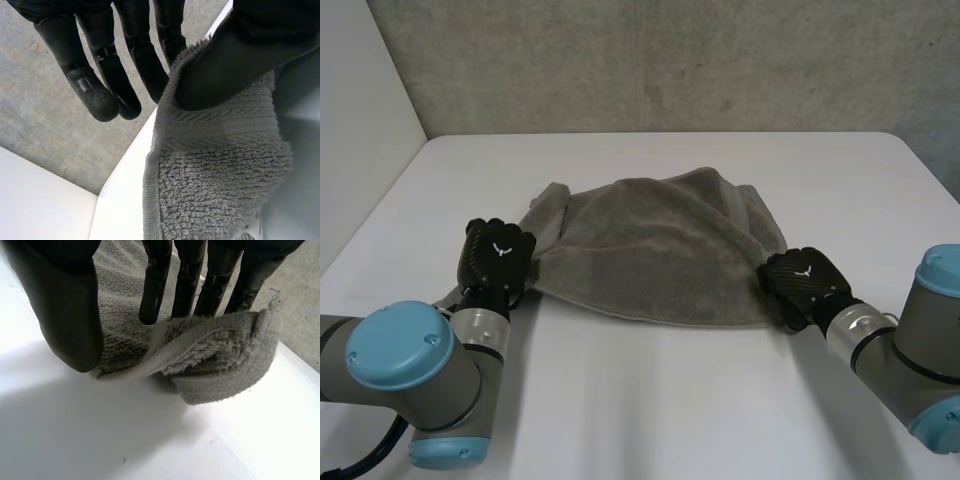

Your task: Fold the towel.

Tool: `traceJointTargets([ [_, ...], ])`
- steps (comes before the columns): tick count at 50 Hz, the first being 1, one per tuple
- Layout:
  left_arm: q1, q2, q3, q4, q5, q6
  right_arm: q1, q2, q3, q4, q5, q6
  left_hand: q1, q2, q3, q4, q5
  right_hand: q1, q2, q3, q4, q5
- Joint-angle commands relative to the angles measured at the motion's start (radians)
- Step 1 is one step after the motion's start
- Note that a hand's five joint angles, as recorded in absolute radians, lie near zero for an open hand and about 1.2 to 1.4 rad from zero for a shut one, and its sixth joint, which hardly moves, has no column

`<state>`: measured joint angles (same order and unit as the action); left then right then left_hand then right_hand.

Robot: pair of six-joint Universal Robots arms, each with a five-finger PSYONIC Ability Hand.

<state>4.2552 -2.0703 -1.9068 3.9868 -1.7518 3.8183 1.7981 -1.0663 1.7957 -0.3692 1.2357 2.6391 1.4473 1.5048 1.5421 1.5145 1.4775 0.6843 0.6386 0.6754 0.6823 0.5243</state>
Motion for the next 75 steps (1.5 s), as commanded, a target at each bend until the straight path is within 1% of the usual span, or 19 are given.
traceJointTargets([
  [1, 0.000, -0.002, 0.000, 0.000, 0.000, 0.000, 0.006, 0.022, -0.022, 0.001, 0.005, -0.001, -0.051, -0.109, -0.146, -0.118, -0.256, 0.023, 0.069, 0.032, 0.025, 0.009],
  [14, 0.000, -0.007, 0.002, 0.000, 0.000, 0.001, 0.015, 0.069, -0.053, 0.001, 0.011, -0.005, -0.051, -0.109, -0.146, -0.118, -0.256, 0.026, 0.072, 0.035, 0.028, 0.011],
  [17, 0.000, -0.007, 0.002, 0.000, 0.000, 0.000, 0.015, 0.069, -0.056, 0.001, 0.013, -0.004, -0.051, -0.109, -0.146, -0.118, -0.256, 0.114, 0.160, 0.123, 0.116, 0.100],
  [19, 0.000, -0.008, 0.003, 0.000, 0.000, 0.000, 0.015, 0.069, -0.058, -0.002, 0.013, -0.002, -0.051, -0.109, -0.146, -0.118, -0.256, 0.284, 0.329, 0.292, 0.285, 0.269],
  [20, 0.000, -0.008, 0.003, 0.000, 0.000, 0.000, 0.015, 0.069, -0.058, -0.002, 0.013, -0.002, -0.051, -0.109, -0.146, -0.118, -0.256, 0.284, 0.330, 0.293, 0.286, 0.270],
  [22, 0.000, -0.010, 0.003, 0.000, 0.000, 0.000, 0.015, 0.069, -0.067, -0.008, 0.024, -0.002, -0.051, -0.109, -0.146, -0.118, -0.256, 0.442, 0.488, 0.451, 0.444, 0.428],
  [28, 0.000, -0.010, 0.005, 0.000, 0.000, 0.001, 0.015, 0.069, -0.073, -0.013, 0.044, -0.002, -0.051, -0.109, -0.146, -0.118, -0.256, 0.522, 0.568, 0.531, 0.524, 0.508],
  [30, 0.000, -0.010, 0.005, 0.000, 0.000, 0.000, 0.017, 0.069, -0.075, -0.017, 0.045, -0.001, -0.051, -0.109, -0.146, -0.118, -0.256, 0.616, 0.661, 0.625, 0.618, 0.601],
  [31, 0.000, -0.010, 0.005, 0.000, 0.000, 0.000, 0.017, 0.069, -0.075, -0.017, 0.045, -0.001, -0.051, -0.109, -0.146, -0.118, -0.256, 0.616, 0.662, 0.625, 0.618, 0.602],
  [32, 0.000, -0.010, 0.005, 0.000, 0.000, 0.001, 0.015, 0.071, -0.075, -0.019, 0.045, -0.001, -0.051, -0.109, -0.146, -0.118, -0.256, 0.700, 0.746, 0.709, 0.702, 0.686],
  [34, 0.000, -0.010, 0.005, 0.000, 0.000, 0.001, 0.015, 0.071, -0.076, -0.022, 0.047, -0.001, -0.051, -0.109, -0.146, -0.118, -0.256, 0.712, 0.758, 0.721, 0.714, 0.697],
  [47, 0.002, 0.010, 0.003, 0.000, 0.000, 0.001, 0.006, 0.052, -0.079, -0.025, 0.062, 0.004, -0.051, -0.109, -0.146, -0.118, -0.256, 0.712, 0.758, 0.721, 0.714, 0.697],
  [51, 0.002, 0.022, 0.000, 0.000, 0.000, 0.000, 0.000, 0.017, -0.078, -0.019, 0.062, 0.044, -0.051, -0.109, -0.146, -0.118, -0.256, 0.712, 0.758, 0.721, 0.714, 0.697],
  [56, 0.000, 0.022, -0.001, 0.000, 0.000, 0.001, 0.000, 0.016, -0.087, -0.011, 0.056, 0.065, -0.051, -0.109, -0.146, -0.118, -0.256, 0.712, 0.758, 0.721, 0.714, 0.697],
  [61, -0.002, 0.010, -0.001, 0.000, 0.000, 0.001, 0.012, 0.074, -0.101, -0.005, 0.056, 0.058, -0.051, -0.109, -0.146, -0.118, -0.256, 0.712, 0.758, 0.721, 0.714, 0.697],
  [65, -0.002, 0.007, -0.001, 0.000, 0.000, 0.000, 0.018, 0.120, -0.114, -0.002, 0.059, 0.055, -0.051, -0.109, -0.146, -0.118, -0.256, 0.637, 0.683, 0.646, 0.639, 0.623],
  [71, -0.002, 0.007, 0.000, 0.000, 0.000, 0.001, 0.020, 0.118, -0.114, 0.010, 0.060, 0.053, -0.051, -0.109, -0.146, -0.118, -0.256, 0.540, 0.585, 0.549, 0.542, 0.525],
  [74, -0.002, 0.007, 0.000, 0.000, 0.000, 0.001, 0.020, 0.117, -0.116, 0.016, 0.060, 0.053, -0.051, -0.109, -0.146, -0.118, -0.256, 0.446, 0.492, 0.455, 0.448, 0.431],
  [75, -0.002, 0.007, 0.000, 0.000, 0.000, 0.001, 0.018, 0.117, -0.116, 0.019, 0.060, 0.053, -0.051, -0.109, -0.146, -0.118, -0.256, 0.376, 0.422, 0.385, 0.378, 0.362],
])
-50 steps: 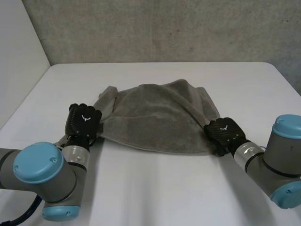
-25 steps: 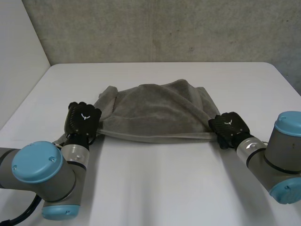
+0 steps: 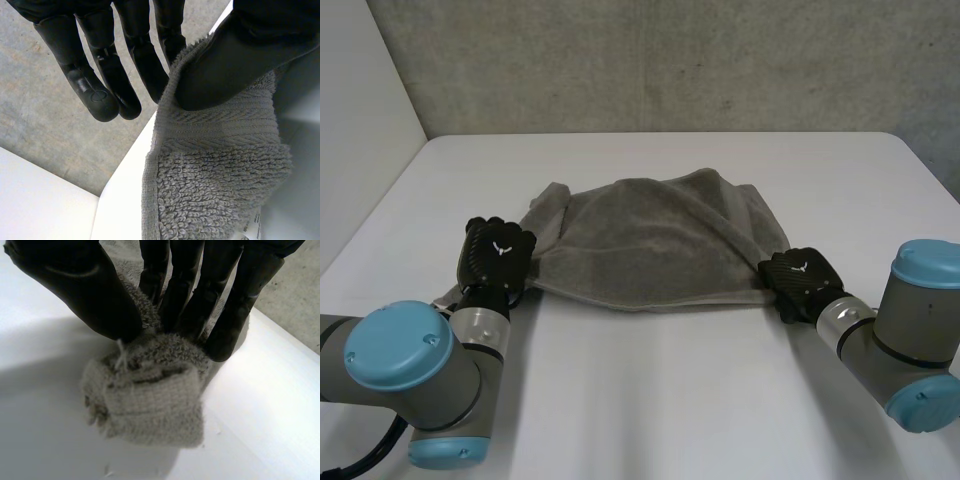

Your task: Fold the towel.

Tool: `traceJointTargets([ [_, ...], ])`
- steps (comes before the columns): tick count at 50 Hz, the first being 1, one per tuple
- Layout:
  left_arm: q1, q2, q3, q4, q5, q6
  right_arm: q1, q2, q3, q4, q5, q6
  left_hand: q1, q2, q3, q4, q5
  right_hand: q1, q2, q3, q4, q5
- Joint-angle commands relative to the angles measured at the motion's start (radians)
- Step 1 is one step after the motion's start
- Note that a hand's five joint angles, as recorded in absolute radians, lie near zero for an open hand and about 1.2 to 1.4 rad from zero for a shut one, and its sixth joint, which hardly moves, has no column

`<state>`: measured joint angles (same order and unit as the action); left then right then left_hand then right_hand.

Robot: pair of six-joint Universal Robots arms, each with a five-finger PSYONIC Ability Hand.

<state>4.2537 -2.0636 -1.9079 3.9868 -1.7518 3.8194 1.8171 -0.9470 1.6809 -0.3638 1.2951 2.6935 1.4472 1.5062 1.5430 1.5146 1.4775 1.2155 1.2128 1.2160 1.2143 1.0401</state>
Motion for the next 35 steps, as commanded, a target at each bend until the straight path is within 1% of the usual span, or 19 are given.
traceJointTargets([
  [1, 0.000, 0.000, 0.001, 0.000, 0.000, 0.000, -0.001, -0.002, -0.001, 0.014, 0.001, -0.001, -0.051, -0.110, -0.147, -0.118, -0.256, -0.156, -0.153, -0.156, -0.155, -0.155],
  [3, 0.000, 0.000, 0.001, 0.000, 0.000, 0.000, -0.001, -0.002, -0.001, 0.020, 0.001, -0.001, -0.051, -0.110, -0.147, -0.118, -0.256, -0.296, -0.293, -0.297, -0.295, -0.295],
  [4, 0.000, 0.000, 0.001, 0.000, 0.000, 0.000, -0.001, -0.002, -0.001, 0.020, 0.001, -0.001, -0.051, -0.110, -0.147, -0.118, -0.256, -0.297, -0.294, -0.297, -0.296, -0.296],
  [6, 0.000, 0.000, 0.001, 0.000, 0.000, 0.000, -0.001, -0.002, -0.001, 0.028, 0.001, -0.001, -0.051, -0.110, -0.147, -0.118, -0.256, -0.373, -0.370, -0.373, -0.372, -0.372],
  [12, 0.000, -0.001, 0.001, 0.000, 0.000, 0.000, 0.001, -0.002, -0.003, 0.028, 0.003, -0.001, -0.051, -0.110, -0.147, -0.118, -0.256, -0.370, -0.367, -0.371, -0.369, -0.369],
  [13, 0.000, -0.001, 0.001, 0.000, 0.000, 0.000, 0.001, 0.001, -0.003, 0.028, 0.004, -0.001, -0.051, -0.110, -0.147, -0.118, -0.256, -0.344, -0.341, -0.345, -0.343, -0.343],
  [14, 0.000, -0.001, 0.001, 0.000, 0.000, -0.001, 0.001, 0.001, -0.001, 0.028, 0.003, -0.001, -0.051, -0.110, -0.147, -0.118, -0.256, -0.259, -0.257, -0.260, -0.258, -0.259],
  [15, 0.000, -0.001, 0.001, 0.000, 0.000, -0.001, 0.001, 0.001, -0.001, 0.028, 0.003, -0.001, -0.051, -0.110, -0.147, -0.118, -0.256, -0.259, -0.256, -0.259, -0.257, -0.258],
  [16, 0.000, -0.001, 0.001, 0.000, 0.000, 0.000, 0.001, 0.001, -0.001, 0.026, 0.004, -0.001, -0.051, -0.110, -0.147, -0.118, -0.256, -0.102, -0.099, -0.102, -0.100, -0.101],
  [17, 0.000, 0.000, 0.001, 0.000, 0.000, 0.000, -0.001, -0.002, -0.003, 0.025, 0.006, 0.000, -0.051, -0.110, -0.147, -0.118, -0.256, 0.135, 0.138, 0.135, 0.137, 0.136],
  [19, 0.000, 0.000, 0.003, 0.000, 0.000, 0.000, -0.002, -0.006, -0.003, 0.020, 0.006, 0.000, -0.051, -0.110, -0.147, -0.118, -0.256, 0.180, 0.183, 0.180, 0.182, 0.181],
  [23, 0.002, 0.003, 0.003, 0.000, 0.000, 0.000, -0.010, -0.022, 0.000, 0.017, 0.012, 0.003, -0.051, -0.110, -0.147, -0.118, -0.256, 0.181, 0.184, 0.180, 0.182, 0.182],
  [25, 0.003, 0.010, 0.004, 0.000, 0.000, 0.000, -0.022, -0.082, 0.014, 0.016, 0.026, 0.011, -0.051, -0.110, -0.147, -0.118, -0.256, 0.181, 0.184, 0.180, 0.182, 0.182],
  [28, 0.005, 0.017, 0.004, 0.002, 0.000, -0.001, -0.025, -0.121, 0.026, 0.009, 0.029, 0.016, -0.051, -0.110, -0.147, -0.118, -0.256, 0.181, 0.184, 0.180, 0.182, 0.182],
  [30, 0.006, 0.019, 0.003, 0.006, 0.000, 0.000, -0.041, -0.185, 0.059, -0.015, 0.026, 0.022, -0.051, -0.110, -0.147, -0.118, -0.256, 0.181, 0.184, 0.180, 0.182, 0.182],
  [35, 0.006, 0.046, -0.019, 0.064, -0.002, 0.000, -0.055, -0.211, 0.077, -0.044, 0.018, 0.035, -0.051, -0.110, -0.147, -0.118, -0.256, 0.181, 0.184, 0.180, 0.182, 0.182],
])
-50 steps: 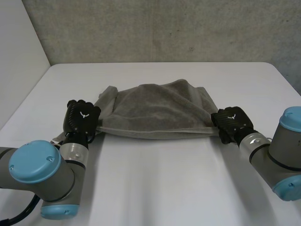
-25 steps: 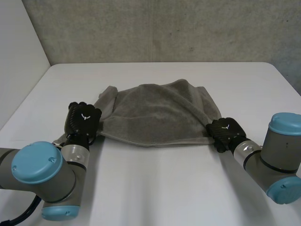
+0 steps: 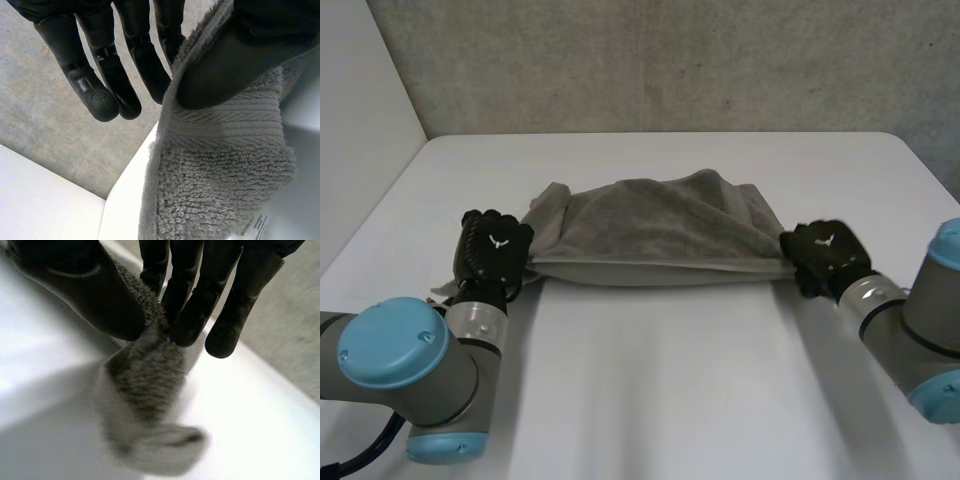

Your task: Fold the towel.

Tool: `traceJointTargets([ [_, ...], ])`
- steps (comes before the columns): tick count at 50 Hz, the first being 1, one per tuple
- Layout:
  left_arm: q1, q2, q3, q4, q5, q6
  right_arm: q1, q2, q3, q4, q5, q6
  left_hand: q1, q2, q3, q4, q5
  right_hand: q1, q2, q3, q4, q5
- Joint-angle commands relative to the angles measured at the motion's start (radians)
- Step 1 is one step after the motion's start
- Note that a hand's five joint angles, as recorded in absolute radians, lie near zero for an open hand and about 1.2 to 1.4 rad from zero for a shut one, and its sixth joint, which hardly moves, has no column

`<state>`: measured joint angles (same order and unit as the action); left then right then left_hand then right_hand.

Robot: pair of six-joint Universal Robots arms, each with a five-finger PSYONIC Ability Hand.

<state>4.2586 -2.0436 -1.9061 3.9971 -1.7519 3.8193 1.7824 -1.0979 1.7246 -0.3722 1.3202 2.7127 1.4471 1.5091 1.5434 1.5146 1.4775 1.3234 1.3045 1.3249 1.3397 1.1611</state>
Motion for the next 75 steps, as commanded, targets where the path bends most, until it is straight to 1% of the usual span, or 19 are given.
traceJointTargets([
  [1, 0.001, 0.029, -0.030, 0.075, 0.000, 0.003, -0.020, -0.060, 0.033, -0.034, -0.006, 0.016, -0.051, -0.113, -0.147, -0.118, -0.256, 0.073, 0.092, 0.071, 0.057, 0.061],
  [8, 0.001, 0.034, -0.039, 0.100, 0.000, 0.033, -0.018, -0.060, 0.018, 0.007, -0.004, 0.007, -0.051, -0.113, -0.147, -0.118, -0.256, 0.073, 0.092, 0.071, 0.057, 0.061],
  [13, 0.000, 0.095, -0.047, 0.096, 0.003, 0.091, -0.018, -0.119, -0.016, 0.133, -0.029, -0.002, -0.051, -0.113, -0.147, -0.118, -0.256, 0.073, 0.092, 0.071, 0.057, 0.061],
  [20, 0.000, 0.351, -0.080, 0.047, 0.069, 0.148, -0.029, -0.361, -0.080, 0.364, -0.131, -0.027, -0.051, -0.113, -0.147, -0.118, -0.256, 0.073, 0.092, 0.071, 0.057, 0.061],
  [31, -0.002, 0.635, -0.010, -0.141, 0.115, 0.152, -0.113, -0.631, -0.311, 0.565, -0.165, -0.024, -0.051, -0.113, -0.147, -0.118, -0.256, 0.073, 0.092, 0.071, 0.057, 0.061],
  [35, -0.010, 0.658, 0.103, -0.258, 0.141, 0.149, -0.118, -0.612, -0.393, 0.618, -0.170, -0.027, -0.051, -0.113, -0.147, -0.118, -0.256, 0.073, 0.092, 0.071, 0.057, 0.061],
  [37, -0.005, 0.645, 0.136, -0.302, 0.149, 0.148, -0.129, -0.535, -0.443, 0.660, -0.174, -0.056, -0.051, -0.113, -0.147, -0.118, -0.256, 0.073, 0.092, 0.071, 0.057, 0.061],
  [43, 0.010, 0.427, 0.254, -0.453, 0.155, 0.145, -0.075, -0.364, -0.502, 0.751, -0.148, -0.212, -0.051, -0.113, -0.147, -0.118, -0.256, 0.073, 0.092, 0.071, 0.057, 0.061],
  [47, 0.055, 0.265, 0.347, -0.524, 0.150, 0.141, 0.006, -0.151, -0.571, 0.794, -0.066, -0.374, -0.051, -0.113, -0.147, -0.118, -0.256, 0.073, 0.092, 0.071, 0.057, 0.061],
  [54, 0.064, 0.070, 0.539, -0.558, 0.144, 0.149, 0.043, 0.053, -0.729, 0.736, 0.074, -0.459, -0.051, -0.113, -0.147, -0.118, -0.256, 0.073, 0.092, 0.071, 0.057, 0.061],
  [56, 0.064, 0.042, 0.599, -0.555, 0.141, 0.149, 0.054, 0.082, -0.816, 0.576, 0.108, -0.441, -0.051, -0.113, -0.147, -0.118, -0.256, 0.073, 0.092, 0.071, 0.057, 0.061],
  [57, 0.066, 0.025, 0.663, -0.552, 0.140, 0.149, 0.054, 0.082, -0.816, 0.575, 0.108, -0.441, -0.051, -0.113, -0.147, -0.118, -0.256, 0.073, 0.092, 0.071, 0.057, 0.061],
  [59, 0.067, 0.020, 0.723, -0.546, 0.141, 0.146, 0.058, 0.066, -0.813, 0.306, 0.113, -0.400, -0.051, -0.113, -0.147, -0.118, -0.256, 0.073, 0.092, 0.071, 0.057, 0.061],
  [60, 0.070, 0.022, 0.781, -0.538, 0.137, 0.138, 0.058, 0.066, -0.813, 0.305, 0.113, -0.399, -0.051, -0.113, -0.147, -0.118, -0.256, 0.073, 0.092, 0.071, 0.057, 0.061],
  [61, 0.076, 0.025, 0.832, -0.520, 0.118, 0.134, 0.063, 0.028, -0.791, 0.157, 0.114, -0.377, -0.051, -0.113, -0.147, -0.118, -0.256, 0.073, 0.092, 0.071, 0.057, 0.061],
  [62, 0.076, 0.025, 0.832, -0.520, 0.118, 0.134, 0.063, 0.027, -0.790, 0.156, 0.114, -0.376, -0.051, -0.113, -0.147, -0.118, -0.256, 0.073, 0.092, 0.071, 0.057, 0.061],
  [64, 0.086, 0.028, 0.866, -0.484, 0.094, 0.128, 0.061, -0.087, -0.717, -0.063, 0.116, -0.326, -0.051, -0.113, -0.147, -0.118, -0.256, 0.073, 0.092, 0.071, 0.057, 0.061],
  [68, 0.079, 0.078, 0.863, -0.389, 0.045, 0.080, 0.055, -0.140, -0.678, -0.082, 0.097, -0.295, -0.051, -0.113, -0.147, -0.118, -0.256, 0.073, 0.092, 0.071, 0.057, 0.061],
  [75, 0.084, 0.143, 0.644, -0.359, 0.060, 0.000, 0.051, -0.106, -0.608, 0.191, 0.010, -0.292, -0.051, -0.113, -0.147, -0.118, -0.256, 0.073, 0.092, 0.071, 0.057, 0.061],
])
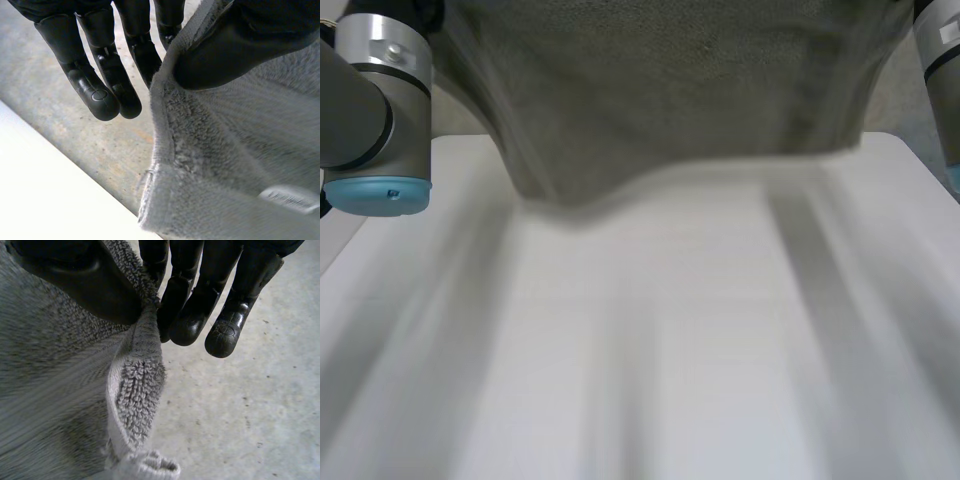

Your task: Fold the towel.

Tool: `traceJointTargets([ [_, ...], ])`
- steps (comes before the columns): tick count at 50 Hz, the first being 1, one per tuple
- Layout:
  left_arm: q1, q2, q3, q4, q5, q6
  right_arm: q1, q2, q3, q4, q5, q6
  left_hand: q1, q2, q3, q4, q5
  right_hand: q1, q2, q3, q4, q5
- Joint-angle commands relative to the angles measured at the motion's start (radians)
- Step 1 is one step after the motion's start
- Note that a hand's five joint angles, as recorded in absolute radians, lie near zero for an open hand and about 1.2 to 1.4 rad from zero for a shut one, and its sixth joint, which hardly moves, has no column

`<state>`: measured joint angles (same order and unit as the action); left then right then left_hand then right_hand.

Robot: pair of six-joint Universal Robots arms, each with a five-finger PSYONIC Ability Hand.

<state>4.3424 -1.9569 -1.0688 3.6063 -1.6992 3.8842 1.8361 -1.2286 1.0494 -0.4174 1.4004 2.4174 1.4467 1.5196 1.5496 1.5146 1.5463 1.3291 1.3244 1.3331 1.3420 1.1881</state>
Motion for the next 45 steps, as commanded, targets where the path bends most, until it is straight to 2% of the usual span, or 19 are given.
traceJointTargets([
  [1, 0.000, 0.056, -0.194, 0.032, 0.007, -0.065, 0.005, 0.040, 0.090, 0.282, -0.081, -0.004, -0.050, -0.123, -0.153, -0.118, -0.325, 0.067, 0.072, 0.063, 0.054, 0.034],
  [9, 0.006, 0.035, -0.467, 0.157, 0.061, -0.058, -0.005, 0.112, 0.224, 0.330, -0.089, -0.012, -0.050, -0.123, -0.153, -0.118, -0.325, 0.067, 0.072, 0.063, 0.054, 0.034],
  [11, 0.009, -0.017, -0.567, 0.233, 0.078, -0.051, -0.006, 0.132, 0.251, 0.328, -0.089, -0.012, -0.050, -0.123, -0.153, -0.118, -0.325, 0.067, 0.072, 0.063, 0.054, 0.034],
  [16, 0.011, -0.095, -0.687, 0.317, 0.079, -0.023, -0.003, 0.227, 0.302, 0.335, -0.113, -0.014, -0.050, -0.123, -0.153, -0.118, -0.325, 0.067, 0.072, 0.063, 0.054, 0.034],
  [20, 0.013, -0.125, -0.746, 0.353, 0.081, 0.006, -0.008, 0.308, 0.336, 0.341, -0.139, -0.015, -0.050, -0.123, -0.153, -0.118, -0.325, 0.067, 0.072, 0.063, 0.054, 0.034],
  [29, 0.011, -0.123, -0.795, 0.387, 0.081, 0.081, -0.005, 0.339, 0.356, 0.345, -0.138, 0.002, -0.050, -0.123, -0.153, -0.118, -0.325, 0.042, 0.047, 0.038, 0.029, 0.008],
  [31, 0.011, -0.122, -0.795, 0.388, 0.081, 0.081, -0.005, 0.333, 0.366, 0.347, -0.133, 0.003, -0.050, -0.123, -0.153, -0.118, -0.325, -0.215, -0.210, -0.219, -0.228, -0.249],
  [32, 0.011, -0.122, -0.790, 0.388, 0.081, 0.081, -0.005, 0.333, 0.366, 0.347, -0.133, 0.003, -0.050, -0.123, -0.153, -0.118, -0.325, -0.217, -0.212, -0.221, -0.230, -0.250],
  [34, 0.011, -0.123, -0.786, 0.388, 0.081, 0.080, -0.006, 0.330, 0.376, 0.345, -0.129, 0.022, -0.050, -0.123, -0.153, -0.118, -0.325, -0.401, -0.396, -0.405, -0.414, -0.434],
  [42, 0.011, -0.122, -0.783, 0.388, 0.079, 0.075, -0.005, 0.336, 0.388, 0.345, -0.113, 0.066, -0.050, -0.123, -0.153, -0.118, -0.325, -0.694, -0.690, -0.698, -0.707, -0.728],
  [45, 0.011, -0.120, -0.784, 0.388, 0.079, 0.075, -0.006, 0.336, 0.389, 0.347, -0.103, 0.066, -0.050, -0.123, -0.153, -0.118, -0.325, -0.736, -0.731, -0.740, -0.749, -0.770],
])
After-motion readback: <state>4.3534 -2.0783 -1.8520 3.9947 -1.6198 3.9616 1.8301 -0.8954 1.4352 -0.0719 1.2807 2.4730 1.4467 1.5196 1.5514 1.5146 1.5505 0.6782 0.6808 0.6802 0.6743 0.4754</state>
